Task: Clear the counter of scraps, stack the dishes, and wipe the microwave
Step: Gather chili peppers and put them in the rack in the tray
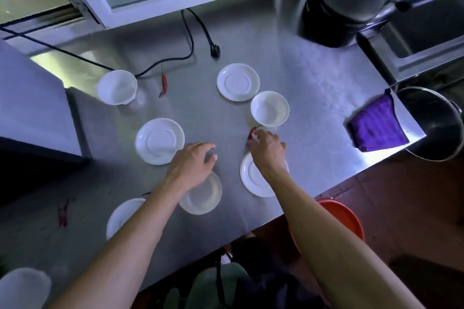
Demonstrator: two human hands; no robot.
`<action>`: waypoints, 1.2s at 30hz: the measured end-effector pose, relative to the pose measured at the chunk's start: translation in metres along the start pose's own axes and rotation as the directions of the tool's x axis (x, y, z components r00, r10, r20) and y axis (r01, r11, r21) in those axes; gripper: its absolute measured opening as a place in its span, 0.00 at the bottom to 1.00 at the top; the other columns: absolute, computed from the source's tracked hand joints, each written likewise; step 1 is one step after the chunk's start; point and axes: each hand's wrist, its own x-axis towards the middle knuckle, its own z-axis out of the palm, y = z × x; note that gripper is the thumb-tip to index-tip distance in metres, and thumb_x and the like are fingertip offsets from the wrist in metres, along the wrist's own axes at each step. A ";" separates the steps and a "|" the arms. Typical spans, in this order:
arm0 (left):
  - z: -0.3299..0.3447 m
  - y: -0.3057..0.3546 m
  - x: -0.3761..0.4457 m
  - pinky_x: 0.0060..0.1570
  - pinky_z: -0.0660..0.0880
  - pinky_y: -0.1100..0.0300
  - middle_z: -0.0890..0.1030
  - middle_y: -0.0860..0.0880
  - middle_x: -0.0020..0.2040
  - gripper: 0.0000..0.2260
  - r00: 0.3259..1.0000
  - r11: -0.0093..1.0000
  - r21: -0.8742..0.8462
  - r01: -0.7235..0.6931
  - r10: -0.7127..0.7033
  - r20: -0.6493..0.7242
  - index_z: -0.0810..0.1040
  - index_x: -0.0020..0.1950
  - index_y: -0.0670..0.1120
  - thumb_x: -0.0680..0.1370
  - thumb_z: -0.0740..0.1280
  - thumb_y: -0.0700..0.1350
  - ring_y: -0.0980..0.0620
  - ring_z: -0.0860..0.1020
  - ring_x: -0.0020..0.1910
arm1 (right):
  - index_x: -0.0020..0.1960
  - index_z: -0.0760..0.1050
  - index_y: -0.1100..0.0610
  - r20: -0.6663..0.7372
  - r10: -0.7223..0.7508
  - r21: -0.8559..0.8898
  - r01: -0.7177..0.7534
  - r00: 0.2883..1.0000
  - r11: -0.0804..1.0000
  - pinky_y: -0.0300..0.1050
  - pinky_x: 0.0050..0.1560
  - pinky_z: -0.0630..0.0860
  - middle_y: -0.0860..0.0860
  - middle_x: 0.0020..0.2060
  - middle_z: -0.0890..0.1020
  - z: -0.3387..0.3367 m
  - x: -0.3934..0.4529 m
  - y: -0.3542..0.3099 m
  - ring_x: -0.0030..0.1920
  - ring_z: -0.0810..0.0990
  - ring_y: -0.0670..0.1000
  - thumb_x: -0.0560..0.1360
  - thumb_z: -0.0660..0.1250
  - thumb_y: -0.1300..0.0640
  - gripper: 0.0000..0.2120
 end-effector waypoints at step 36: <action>-0.077 -0.109 0.121 0.63 0.72 0.48 0.77 0.48 0.66 0.18 0.969 0.986 -0.076 0.152 -0.163 -0.187 0.73 0.71 0.48 0.80 0.63 0.48 0.44 0.75 0.64 | 0.48 0.77 0.59 0.017 -0.209 0.161 0.204 0.978 0.966 0.55 0.51 0.73 0.53 0.42 0.81 0.057 0.075 -0.130 0.46 0.77 0.59 0.75 0.67 0.59 0.03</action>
